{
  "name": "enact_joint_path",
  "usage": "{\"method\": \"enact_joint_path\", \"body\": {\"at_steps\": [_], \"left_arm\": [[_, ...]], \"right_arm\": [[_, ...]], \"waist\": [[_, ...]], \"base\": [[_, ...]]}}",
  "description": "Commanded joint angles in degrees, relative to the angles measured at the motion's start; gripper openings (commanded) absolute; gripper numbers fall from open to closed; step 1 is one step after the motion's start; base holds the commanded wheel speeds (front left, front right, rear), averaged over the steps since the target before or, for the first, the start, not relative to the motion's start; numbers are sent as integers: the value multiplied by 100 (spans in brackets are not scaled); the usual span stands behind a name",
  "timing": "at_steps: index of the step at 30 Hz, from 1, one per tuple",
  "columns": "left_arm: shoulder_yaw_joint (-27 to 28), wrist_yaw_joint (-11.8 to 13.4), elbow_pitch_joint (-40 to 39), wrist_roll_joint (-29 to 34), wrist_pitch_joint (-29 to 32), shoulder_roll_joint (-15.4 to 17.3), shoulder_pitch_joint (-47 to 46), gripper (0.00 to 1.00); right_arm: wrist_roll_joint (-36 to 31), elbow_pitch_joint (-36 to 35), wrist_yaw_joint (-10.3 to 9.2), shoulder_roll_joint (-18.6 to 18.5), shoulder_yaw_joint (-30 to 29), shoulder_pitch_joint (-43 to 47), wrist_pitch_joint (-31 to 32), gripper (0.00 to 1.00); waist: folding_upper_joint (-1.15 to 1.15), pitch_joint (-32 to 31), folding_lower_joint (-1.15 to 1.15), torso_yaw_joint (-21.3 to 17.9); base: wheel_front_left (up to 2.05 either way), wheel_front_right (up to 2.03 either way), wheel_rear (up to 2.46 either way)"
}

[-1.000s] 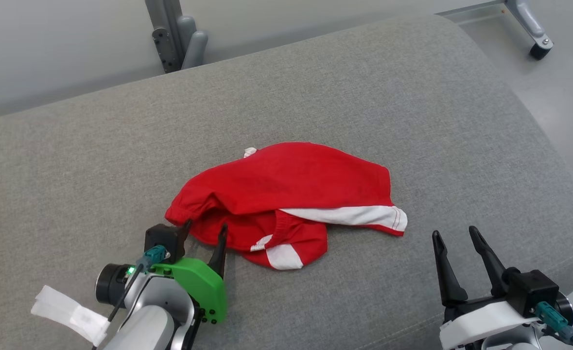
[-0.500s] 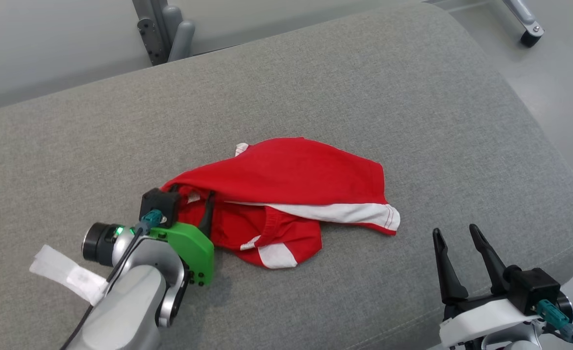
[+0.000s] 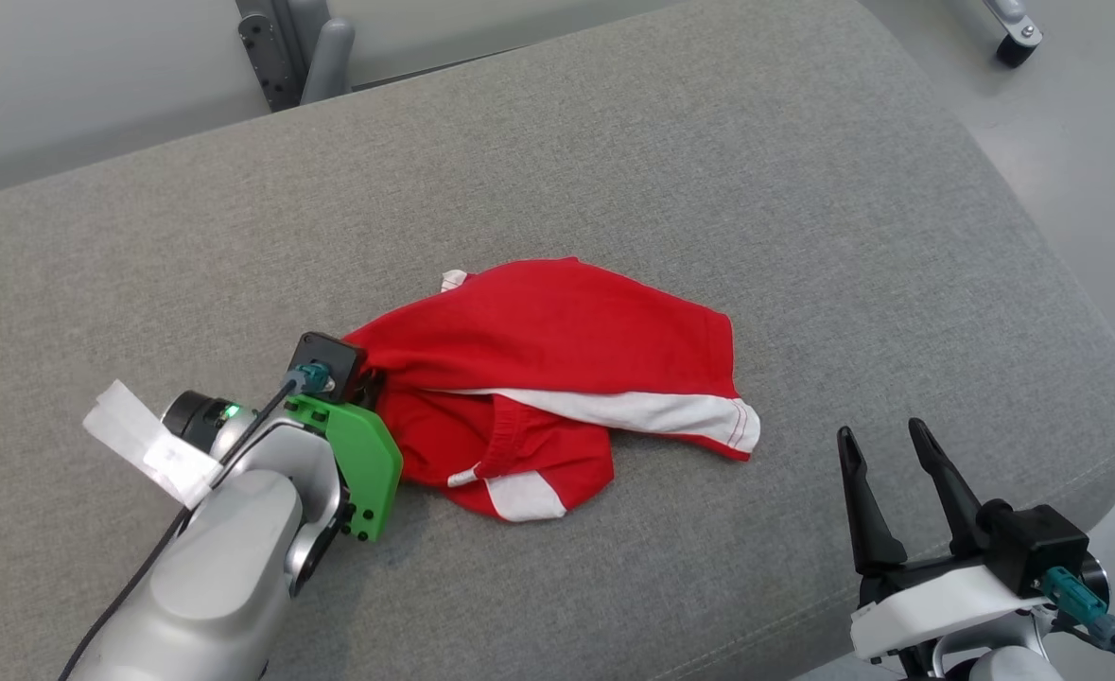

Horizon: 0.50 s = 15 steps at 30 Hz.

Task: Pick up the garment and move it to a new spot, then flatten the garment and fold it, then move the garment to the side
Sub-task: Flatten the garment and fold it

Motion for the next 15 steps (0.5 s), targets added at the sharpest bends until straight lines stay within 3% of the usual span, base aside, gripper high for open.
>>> {"method": "enact_joint_path", "body": {"at_steps": [1, 8, 12, 15], "left_arm": [[11, -80, 11, -111, 64, 49, -116, 0], [107, -489, -647, -687, 831, 88, -272, 0], [220, -646, -1638, -1780, 1880, 65, -147, 0], [281, -674, -2626, -2513, 2685, 317, -75, 0]], "right_arm": [[39, 7, -2, -13, -23, 58, -17, 100], [18, 11, -2, -13, -110, 121, -17, 100], [-26, 21, -2, -13, -119, 196, -17, 100], [-53, 30, -2, -13, -114, 234, -17, 100]], "waist": [[0, -8, 0, 2], [0, -132, 0, 151], [0, -261, 0, 250], [0, -361, 0, 294]], "base": [[0, 0, 0], [0, 0, 0], [0, 0, 0], [0, 0, 0]]}}
